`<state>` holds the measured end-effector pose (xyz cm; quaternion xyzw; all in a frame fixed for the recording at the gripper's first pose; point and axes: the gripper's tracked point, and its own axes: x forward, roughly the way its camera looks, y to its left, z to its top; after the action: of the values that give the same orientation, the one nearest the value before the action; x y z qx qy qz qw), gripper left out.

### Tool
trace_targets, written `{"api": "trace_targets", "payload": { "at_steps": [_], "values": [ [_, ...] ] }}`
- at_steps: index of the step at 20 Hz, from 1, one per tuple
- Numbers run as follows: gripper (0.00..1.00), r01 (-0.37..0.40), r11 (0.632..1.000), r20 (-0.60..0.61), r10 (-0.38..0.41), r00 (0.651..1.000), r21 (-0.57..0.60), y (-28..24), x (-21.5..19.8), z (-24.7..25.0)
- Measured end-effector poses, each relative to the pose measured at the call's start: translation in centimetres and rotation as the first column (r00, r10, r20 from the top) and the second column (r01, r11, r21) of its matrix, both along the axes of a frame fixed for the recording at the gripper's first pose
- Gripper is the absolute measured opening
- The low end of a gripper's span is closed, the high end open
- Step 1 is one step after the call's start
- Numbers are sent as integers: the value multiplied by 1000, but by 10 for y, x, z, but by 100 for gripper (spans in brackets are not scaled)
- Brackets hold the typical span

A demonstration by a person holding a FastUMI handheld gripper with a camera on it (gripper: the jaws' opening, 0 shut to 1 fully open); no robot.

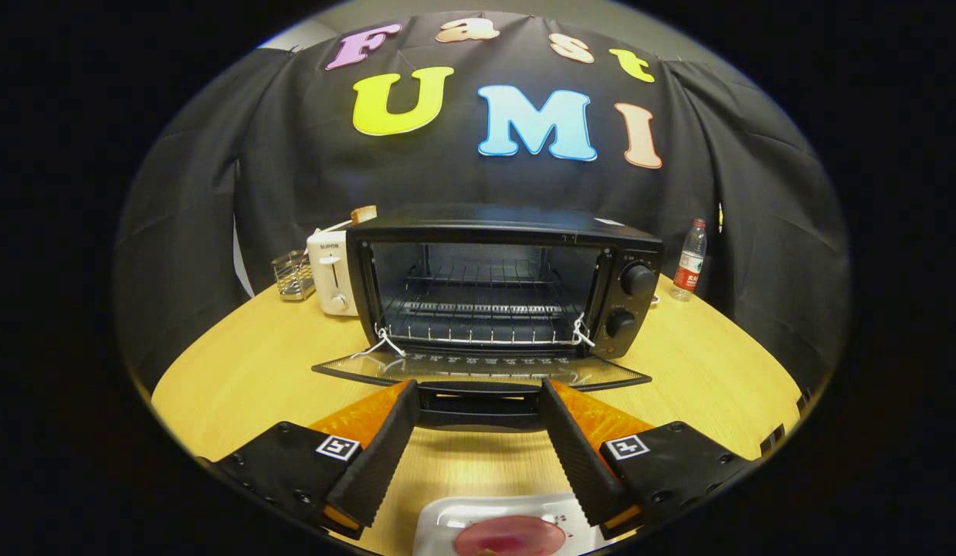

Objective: Open the toaster oven, put the food inside, and close the toaster oven door.

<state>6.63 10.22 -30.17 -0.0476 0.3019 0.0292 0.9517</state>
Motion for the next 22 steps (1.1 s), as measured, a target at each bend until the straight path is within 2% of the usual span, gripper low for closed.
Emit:
{"api": "trace_targets", "payload": {
  "at_steps": [7,11,16,20,22],
  "values": [
    [99,11,998,-123,-3,992,60,-4,-19,-19],
    [99,-46,988,-182,72,981,147,-1,-27,-7],
    [98,-135,965,-271,194,943,223,-17,-51,7],
    [98,-123,944,-383,239,892,305,-37,-66,7],
    [98,-118,944,-405,242,882,307,-53,-67,8]
  ]
}}
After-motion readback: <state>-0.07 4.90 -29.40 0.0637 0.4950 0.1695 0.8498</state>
